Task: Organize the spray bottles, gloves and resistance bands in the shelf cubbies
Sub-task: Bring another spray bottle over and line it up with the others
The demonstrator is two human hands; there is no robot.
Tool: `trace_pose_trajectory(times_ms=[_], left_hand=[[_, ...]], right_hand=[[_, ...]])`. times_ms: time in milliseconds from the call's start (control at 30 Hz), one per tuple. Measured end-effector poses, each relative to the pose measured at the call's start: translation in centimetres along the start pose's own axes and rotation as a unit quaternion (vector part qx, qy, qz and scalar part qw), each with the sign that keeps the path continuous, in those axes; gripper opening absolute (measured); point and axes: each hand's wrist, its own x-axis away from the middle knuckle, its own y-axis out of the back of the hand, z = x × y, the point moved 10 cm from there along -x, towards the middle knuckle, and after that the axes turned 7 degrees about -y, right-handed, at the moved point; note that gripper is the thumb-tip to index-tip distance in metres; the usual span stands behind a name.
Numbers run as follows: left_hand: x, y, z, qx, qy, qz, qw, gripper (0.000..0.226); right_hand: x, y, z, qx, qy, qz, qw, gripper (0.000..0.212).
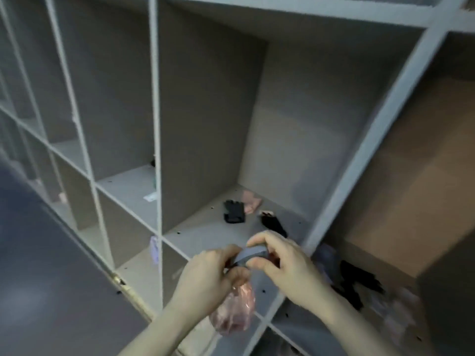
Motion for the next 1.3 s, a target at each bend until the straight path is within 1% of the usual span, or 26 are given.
trace_pose_trajectory(times_ms=[33, 100, 200, 300, 433, 533, 633, 667, 767, 867, 1000, 1067, 1200, 1300], left_hand=[[0.5, 2.1, 1.5, -0.023, 0.011, -0.020, 0.999, 0.023], [1.2, 5.9, 4.7, -0.055, 0.038, -0.045, 0.997, 0.025], [1.6, 11.3, 9.8, -0.065, 0.069, -0.075, 0.993, 0.024], [1.7, 15.9, 15.5, -0.066, 0.091, -0.089, 0.990, 0.020], [0.3, 21.5, 23.3, -0.050, 0.110, -0.070, 0.990, 0.018], [-2.3, 25.4, 28.0, -0.094, 0.092, -0.036, 0.991, 0.020], [-5.8, 28.5, 31.9, -0.129, 0.076, -0.027, 0.988, 0.022], [-7.1, 29.3, 32.9, -0.142, 0.070, -0.031, 0.987, 0.023], [-11.2, 31.1, 36.3, -0.179, 0.064, -0.057, 0.980, 0.028], [-15.8, 32.1, 40.2, -0.163, 0.084, -0.082, 0.980, 0.028], [-22.0, 30.9, 45.7, -0.091, 0.129, -0.085, 0.984, 0.023], [-24.8, 29.6, 48.2, -0.043, 0.148, -0.086, 0.984, 0.020], [-29.9, 26.0, 51.6, 0.012, 0.167, -0.064, 0.984, 0.012], [-33.2, 23.4, 53.4, 0.042, 0.171, -0.050, 0.983, 0.013]], right_hand=[[-1.5, -1.4, 1.4, -0.017, 0.006, 0.018, 1.000, 0.014], [-4.8, -4.1, 4.5, -0.043, 0.025, 0.037, 0.998, 0.009], [-10.0, -8.0, 9.6, -0.051, 0.067, 0.046, 0.995, 0.008], [-15.2, -12.4, 14.2, -0.051, 0.095, 0.058, 0.992, 0.008], [-22.5, -17.8, 19.6, -0.036, 0.101, 0.080, 0.991, 0.007], [-27.5, -20.9, 22.3, -0.022, 0.090, 0.092, 0.991, 0.012], [-32.2, -22.3, 23.5, -0.050, 0.069, 0.077, 0.993, 0.012], [-33.8, -22.5, 23.2, -0.064, 0.048, 0.065, 0.995, 0.015], [-38.3, -22.3, 21.4, -0.091, -0.014, 0.016, 0.996, 0.036], [-42.3, -22.2, 17.6, -0.103, -0.080, -0.025, 0.991, 0.048], [-45.9, -21.7, 11.6, -0.107, -0.192, -0.086, 0.972, 0.053], [-47.2, -21.4, 9.5, -0.113, -0.236, -0.100, 0.960, 0.054], [-49.2, -21.0, 6.6, -0.098, -0.283, -0.117, 0.947, 0.054], [-49.4, -21.2, 5.2, -0.100, -0.305, -0.124, 0.939, 0.056]])
